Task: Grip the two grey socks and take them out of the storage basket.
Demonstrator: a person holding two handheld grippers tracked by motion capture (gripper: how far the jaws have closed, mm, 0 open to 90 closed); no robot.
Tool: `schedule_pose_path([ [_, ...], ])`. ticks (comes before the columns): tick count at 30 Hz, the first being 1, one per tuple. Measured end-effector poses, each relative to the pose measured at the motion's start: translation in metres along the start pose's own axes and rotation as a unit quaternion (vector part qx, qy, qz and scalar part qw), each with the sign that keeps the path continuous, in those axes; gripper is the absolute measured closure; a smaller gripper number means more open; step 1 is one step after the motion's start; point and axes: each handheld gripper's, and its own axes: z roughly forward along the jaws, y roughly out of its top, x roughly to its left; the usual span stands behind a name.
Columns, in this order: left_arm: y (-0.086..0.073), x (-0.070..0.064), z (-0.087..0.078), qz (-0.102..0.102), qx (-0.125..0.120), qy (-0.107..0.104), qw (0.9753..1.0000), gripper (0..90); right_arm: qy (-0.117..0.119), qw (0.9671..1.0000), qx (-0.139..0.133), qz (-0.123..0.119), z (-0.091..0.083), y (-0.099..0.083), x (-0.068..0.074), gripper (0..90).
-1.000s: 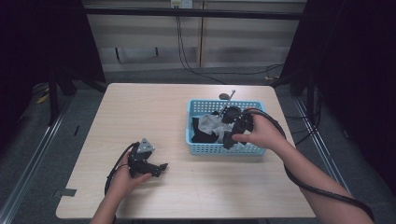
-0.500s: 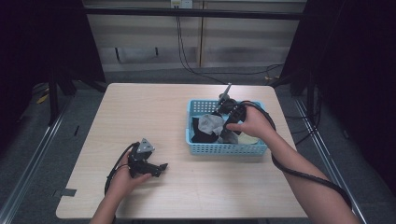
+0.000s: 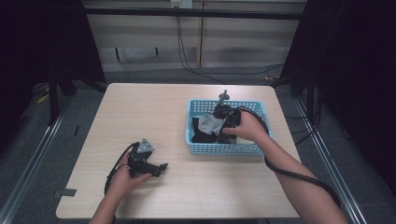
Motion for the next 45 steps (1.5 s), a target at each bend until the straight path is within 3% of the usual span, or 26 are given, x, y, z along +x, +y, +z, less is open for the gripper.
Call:
schedule_pose_path([
  [3,0.0,0.0,0.0,0.0,0.0,0.0,1.0,7.1,0.008,1.0,0.004,0.003,0.001,-0.001,-0.004,52.1],
  [4,0.0,0.0,0.0,0.0,0.0,0.0,1.0,7.1,0.008,1.0,0.004,0.003,0.001,-0.001,-0.004,52.1],
  [5,0.0,0.0,0.0,0.0,0.0,0.0,1.0,7.1,0.02,0.9997,0.007,0.013,-0.001,-0.003,-0.005,65.0],
  [6,0.0,0.0,0.0,0.0,0.0,0.0,1.0,7.1,0.02,0.9997,0.007,0.013,-0.001,-0.003,-0.005,65.0],
  [7,0.0,0.0,0.0,0.0,0.0,0.0,1.0,7.1,0.023,0.9997,0.006,0.01,-0.003,-0.004,-0.007,72.6],
  [11,0.0,0.0,0.0,0.0,0.0,0.0,1.0,7.1,0.032,0.9994,0.008,0.011,-0.009,-0.007,-0.01,78.6],
  [18,0.0,0.0,0.0,0.0,0.0,0.0,1.0,7.1,0.03,0.9995,0.004,0.002,-0.023,-0.011,-0.015,80.8],
  [22,0.0,0.0,0.0,0.003,0.001,0.001,1.0,7.1,0.035,0.9993,0.003,0.013,-0.032,-0.013,-0.018,81.3],
  [23,0.0,0.0,0.0,0.003,0.001,0.001,1.0,7.1,0.034,0.9994,0.001,0.003,-0.036,-0.015,-0.021,81.4],
  [26,0.0,0.0,0.0,0.003,0.001,0.001,1.0,7.1,0.034,0.9994,-0.001,0.01,-0.043,-0.017,-0.022,81.4],
  [27,0.0,0.0,0.0,0.003,0.001,0.001,1.0,7.1,0.032,0.9995,-0.002,0.003,-0.046,-0.017,-0.024,81.4],
  [30,0.0,0.0,0.0,0.003,0.001,0.001,1.0,7.1,0.035,0.9993,0.0,0.01,-0.054,-0.018,-0.025,81.4],
  [45,0.0,0.0,-0.001,0.003,0.003,0.0,1.0,7.1,0.027,0.9995,-0.015,0.004,-0.086,-0.024,-0.027,81.4],
])
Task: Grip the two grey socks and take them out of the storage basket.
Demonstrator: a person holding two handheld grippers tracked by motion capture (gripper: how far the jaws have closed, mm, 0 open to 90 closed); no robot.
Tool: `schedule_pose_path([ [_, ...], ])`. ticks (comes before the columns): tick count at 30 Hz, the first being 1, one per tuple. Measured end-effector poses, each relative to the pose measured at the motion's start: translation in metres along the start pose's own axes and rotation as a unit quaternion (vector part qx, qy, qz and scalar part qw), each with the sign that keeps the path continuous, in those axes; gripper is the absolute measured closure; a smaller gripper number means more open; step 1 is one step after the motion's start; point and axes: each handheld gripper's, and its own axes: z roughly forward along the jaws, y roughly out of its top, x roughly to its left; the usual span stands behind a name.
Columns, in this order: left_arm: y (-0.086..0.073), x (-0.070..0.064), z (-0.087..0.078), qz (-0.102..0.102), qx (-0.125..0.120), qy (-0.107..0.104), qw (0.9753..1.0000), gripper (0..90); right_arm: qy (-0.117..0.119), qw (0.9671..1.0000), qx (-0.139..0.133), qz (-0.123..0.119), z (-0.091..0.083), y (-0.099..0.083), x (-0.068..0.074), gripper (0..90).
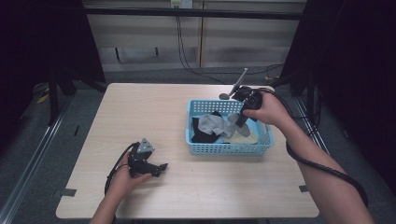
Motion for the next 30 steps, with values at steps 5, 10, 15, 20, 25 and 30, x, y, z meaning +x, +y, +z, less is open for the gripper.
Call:
schedule_pose_path([
  [5,0.0,0.0,0.0,0.0,0.0,0.0,1.0,7.1,-0.002,0.9999,-0.006,-0.011,-0.013,-0.006,0.004,81.4],
  [10,0.0,0.0,0.0,0.0,0.0,0.0,1.0,7.1,-0.007,0.9996,-0.007,-0.028,-0.023,-0.011,0.012,81.4],
  [15,0.0,0.0,0.0,0.0,0.0,0.0,1.0,7.1,0.0,0.9991,-0.007,-0.043,-0.027,-0.015,0.021,81.4],
  [20,0.0,0.0,0.0,-0.001,-0.002,0.001,1.0,7.1,0.002,0.997,-0.009,-0.077,-0.029,-0.019,0.04,81.3],
  [25,0.0,0.0,0.0,0.0,-0.002,0.001,1.0,7.1,0.009,0.9943,-0.008,-0.106,-0.029,-0.021,0.06,81.3],
  [30,0.0,0.0,0.001,-0.003,-0.003,0.0,1.0,7.1,0.022,0.989,-0.003,-0.146,-0.016,-0.023,0.09,81.2],
])
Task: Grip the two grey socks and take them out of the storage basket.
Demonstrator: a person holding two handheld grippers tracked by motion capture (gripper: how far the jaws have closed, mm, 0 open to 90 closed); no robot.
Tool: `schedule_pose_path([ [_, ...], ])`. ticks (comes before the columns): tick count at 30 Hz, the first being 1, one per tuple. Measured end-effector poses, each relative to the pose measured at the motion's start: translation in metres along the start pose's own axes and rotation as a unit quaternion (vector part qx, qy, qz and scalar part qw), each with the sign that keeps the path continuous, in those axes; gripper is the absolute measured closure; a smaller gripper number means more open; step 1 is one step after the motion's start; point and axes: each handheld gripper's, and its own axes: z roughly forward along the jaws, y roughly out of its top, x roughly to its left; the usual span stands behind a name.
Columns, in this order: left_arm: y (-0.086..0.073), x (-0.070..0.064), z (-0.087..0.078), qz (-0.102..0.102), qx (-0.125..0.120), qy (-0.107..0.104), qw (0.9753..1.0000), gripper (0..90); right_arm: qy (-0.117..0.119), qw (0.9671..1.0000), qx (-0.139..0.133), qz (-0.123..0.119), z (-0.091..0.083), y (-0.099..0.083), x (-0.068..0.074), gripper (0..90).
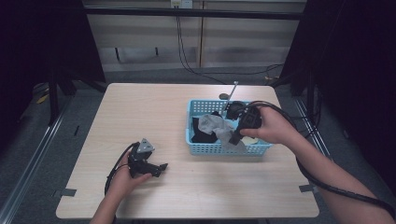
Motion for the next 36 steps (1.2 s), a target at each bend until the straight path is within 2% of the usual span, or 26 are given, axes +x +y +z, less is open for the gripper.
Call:
schedule_pose_path([
  [1,0.0,0.0,0.0,0.0,0.0,0.0,1.0,7.1,0.0,1.0,0.0,0.0,0.0,0.0,0.0,81.2],
  [2,0.0,0.0,0.0,0.001,0.0,0.0,1.0,7.1,0.002,0.9999,0.003,-0.017,0.005,0.002,0.007,81.1],
  [6,0.0,0.0,0.0,0.0,0.0,0.0,1.0,7.1,0.007,0.9994,0.007,-0.032,0.014,0.005,0.018,80.9],
  [7,0.0,0.0,0.0,0.0,0.0,0.0,1.0,7.1,0.007,0.9991,0.007,-0.042,0.022,0.006,0.024,80.7],
  [8,0.0,0.001,-0.001,0.005,0.004,-0.001,1.0,7.1,0.008,0.9989,0.011,-0.046,0.026,0.006,0.027,80.5],
  [11,0.0,0.001,-0.001,0.005,0.004,-0.001,1.0,7.1,0.014,0.9986,0.011,-0.05,0.037,0.008,0.033,80.2],
  [13,0.0,0.001,-0.001,0.005,0.004,-0.001,1.0,7.1,0.016,0.9985,0.01,-0.051,0.039,0.008,0.034,80.2],
  [19,0.0,0.001,-0.001,0.005,0.004,-0.001,1.0,7.1,0.022,0.998,0.008,-0.059,0.062,0.009,0.038,80.2],
  [25,0.0,0.001,0.0,0.004,0.004,0.0,1.0,7.1,0.02,0.9981,0.022,-0.055,0.089,0.008,0.04,79.9],
  [27,0.0,0.001,0.0,0.004,0.004,0.0,1.0,7.1,0.017,0.9979,0.024,-0.058,0.092,0.008,0.04,79.6],
  [28,0.0,0.001,0.0,0.004,0.004,0.0,1.0,7.1,0.019,0.9976,0.026,-0.061,0.1,0.007,0.039,79.2],
  [36,0.0,0.001,-0.001,0.004,0.004,0.0,1.0,7.1,0.023,0.9979,0.028,-0.054,0.12,0.005,0.039,78.3],
])
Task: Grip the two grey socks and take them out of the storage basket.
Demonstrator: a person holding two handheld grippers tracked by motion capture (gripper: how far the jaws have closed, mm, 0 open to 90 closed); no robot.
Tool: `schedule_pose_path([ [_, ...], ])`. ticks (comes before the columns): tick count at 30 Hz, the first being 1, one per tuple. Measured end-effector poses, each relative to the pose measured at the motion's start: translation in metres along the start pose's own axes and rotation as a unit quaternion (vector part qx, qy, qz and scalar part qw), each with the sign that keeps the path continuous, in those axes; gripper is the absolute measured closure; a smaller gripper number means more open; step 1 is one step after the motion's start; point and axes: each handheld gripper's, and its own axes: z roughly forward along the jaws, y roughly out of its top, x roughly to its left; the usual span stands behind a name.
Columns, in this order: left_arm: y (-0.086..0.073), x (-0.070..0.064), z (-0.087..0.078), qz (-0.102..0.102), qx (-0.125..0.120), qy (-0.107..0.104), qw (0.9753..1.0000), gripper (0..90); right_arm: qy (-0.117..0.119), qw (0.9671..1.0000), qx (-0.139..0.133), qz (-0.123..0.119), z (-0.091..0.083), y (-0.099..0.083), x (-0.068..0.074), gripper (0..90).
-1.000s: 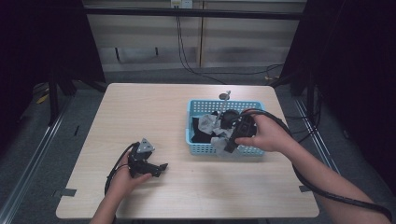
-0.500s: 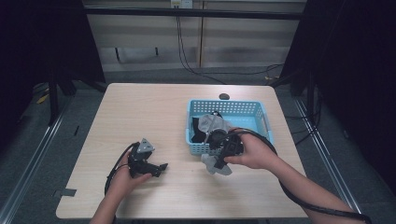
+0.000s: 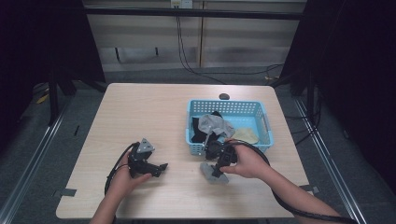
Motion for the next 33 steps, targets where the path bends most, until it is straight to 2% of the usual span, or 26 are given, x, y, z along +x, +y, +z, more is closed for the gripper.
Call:
schedule_pose_path([
  [9,0.0,0.0,0.0,0.0,0.0,0.0,1.0,7.1,-0.002,1.0,0.003,-0.004,0.01,0.002,0.001,77.0],
  [11,0.0,0.0,0.0,0.0,0.0,0.0,1.0,7.1,-0.004,0.9999,-0.001,-0.012,0.013,0.004,0.002,76.3],
  [16,0.0,0.0,0.0,0.0,0.0,0.0,1.0,7.1,-0.009,0.9999,-0.003,-0.01,0.016,0.007,0.002,76.3],
  [23,0.0,0.0,0.0,0.0,0.0,0.0,1.0,7.1,-0.01,0.9999,-0.001,-0.008,0.017,0.01,0.001,73.5],
  [28,0.0,0.0,0.0,0.0,0.0,0.0,1.0,7.1,-0.009,0.9999,-0.002,-0.007,0.016,0.009,0.002,66.5],
  [33,0.0,0.0,0.0,0.0,-0.001,0.0,1.0,7.1,-0.009,1.0,-0.001,-0.005,0.012,0.008,0.002,65.3],
])
